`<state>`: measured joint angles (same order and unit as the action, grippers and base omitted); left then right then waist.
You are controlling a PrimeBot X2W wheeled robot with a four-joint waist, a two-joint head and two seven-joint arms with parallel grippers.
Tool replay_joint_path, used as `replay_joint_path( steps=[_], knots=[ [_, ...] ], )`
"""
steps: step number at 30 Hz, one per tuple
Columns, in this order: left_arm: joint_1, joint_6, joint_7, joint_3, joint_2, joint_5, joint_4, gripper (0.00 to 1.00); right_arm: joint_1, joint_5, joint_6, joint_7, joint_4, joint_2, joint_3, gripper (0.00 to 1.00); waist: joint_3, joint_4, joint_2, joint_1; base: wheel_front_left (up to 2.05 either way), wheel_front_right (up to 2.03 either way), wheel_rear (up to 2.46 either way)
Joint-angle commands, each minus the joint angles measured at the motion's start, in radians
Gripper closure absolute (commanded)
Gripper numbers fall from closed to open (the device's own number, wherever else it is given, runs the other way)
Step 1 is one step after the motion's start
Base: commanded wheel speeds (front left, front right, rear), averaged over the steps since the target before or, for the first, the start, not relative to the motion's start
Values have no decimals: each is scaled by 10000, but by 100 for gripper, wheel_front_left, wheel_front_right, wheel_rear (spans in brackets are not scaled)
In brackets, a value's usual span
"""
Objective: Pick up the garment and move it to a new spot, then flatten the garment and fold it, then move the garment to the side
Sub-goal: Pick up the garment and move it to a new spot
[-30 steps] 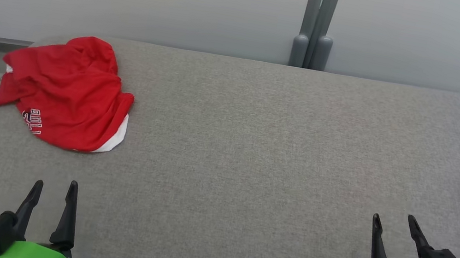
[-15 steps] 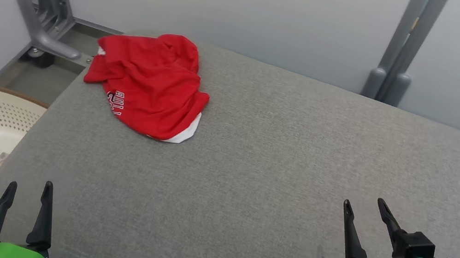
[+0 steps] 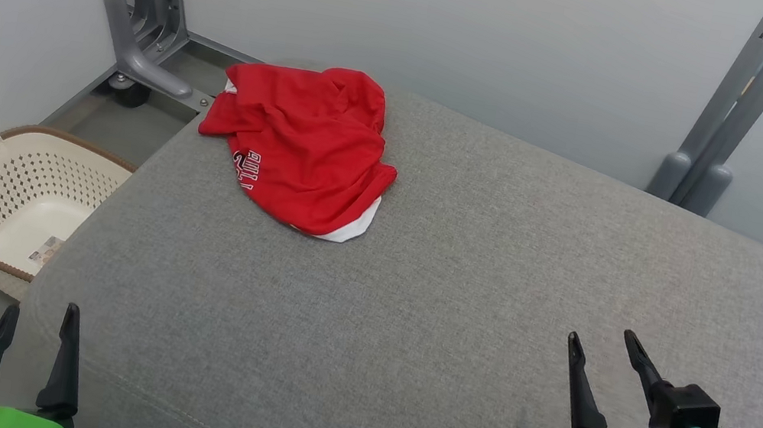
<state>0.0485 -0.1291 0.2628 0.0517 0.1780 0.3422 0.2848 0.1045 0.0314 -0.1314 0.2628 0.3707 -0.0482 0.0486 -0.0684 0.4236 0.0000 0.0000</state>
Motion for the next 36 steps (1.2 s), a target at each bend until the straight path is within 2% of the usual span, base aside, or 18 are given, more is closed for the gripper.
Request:
replay_joint_path(
  steps=[1, 8, 14, 19, 25, 30, 36],
  knots=[
    [-150, -26, 18, -55, 11, -6, -49, 0, 78, -111, 14, 27, -59, -43, -76, 0, 187, -155, 0, 0, 0, 0, 0],
    [-1697, -27, -18, -752, -64, 296, 571, 0, 857, -735, 14, 27, -517, -237, -434, 0, 1891, -584, 0, 0, 0, 0, 0],
    [-4604, -27, -448, -1707, -86, 873, 1598, 0, 2243, -1161, 14, -218, -1309, -887, -350, 0, 4230, -1049, 0, 0, 0, 0, 0],
    [-6980, -25, -843, -2658, 222, 1461, 2828, 0, 3200, -1292, 14, -619, -2147, -1336, -169, 0, 5716, -1570, 0, 0, 0, 0, 0],
    [-8951, -8, -1051, -3458, 757, 1909, 4674, 0, 3415, -1236, 14, -813, -2751, -1548, -71, 0, 6424, -2214, 0, 0, 0, 0, 0],
    [-9990, -8, -1539, -4257, 847, 2149, 5663, 0, 3126, -1183, 14, -847, -3072, -1582, -384, 0, 6625, -2559, 0, 0, 0, 0, 0],
    [-10609, -7, -2191, -4739, 885, 2401, 6705, 0, 3058, -1195, 14, -901, -3358, -1508, -431, 0, 6835, -2814, 0, 0, 0, 0, 0]
  ],
)
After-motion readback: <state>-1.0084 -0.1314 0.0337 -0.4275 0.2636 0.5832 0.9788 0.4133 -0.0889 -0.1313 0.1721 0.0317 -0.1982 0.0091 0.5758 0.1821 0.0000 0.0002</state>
